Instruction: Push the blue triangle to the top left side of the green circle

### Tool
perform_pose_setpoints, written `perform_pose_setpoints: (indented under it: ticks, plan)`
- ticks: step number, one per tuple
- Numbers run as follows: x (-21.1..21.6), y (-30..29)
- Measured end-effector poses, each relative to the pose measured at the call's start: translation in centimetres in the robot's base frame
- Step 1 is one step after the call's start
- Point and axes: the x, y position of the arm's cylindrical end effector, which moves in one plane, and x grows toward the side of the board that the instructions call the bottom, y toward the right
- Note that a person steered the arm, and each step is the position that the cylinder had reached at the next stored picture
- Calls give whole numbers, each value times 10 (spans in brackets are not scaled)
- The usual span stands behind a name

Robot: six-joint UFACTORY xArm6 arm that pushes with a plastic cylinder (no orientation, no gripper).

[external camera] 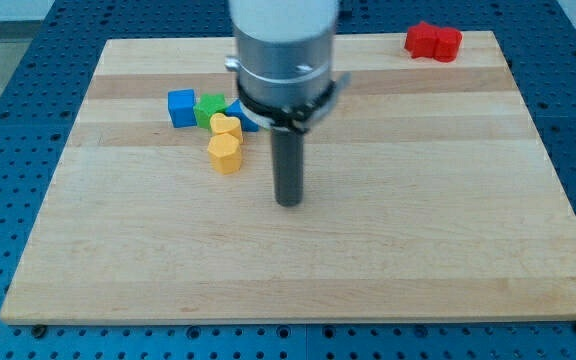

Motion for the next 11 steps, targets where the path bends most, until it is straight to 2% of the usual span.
perform_pose_setpoints:
  ticks: [1, 3, 4, 5, 7, 8, 10, 11]
  plan:
    - [-27, 0]
    - [-52, -48]
    - [-79, -70]
    - [-103, -72]
    - [-106, -39]
    - [-110, -62]
    - [-180, -65]
    - [-189, -64]
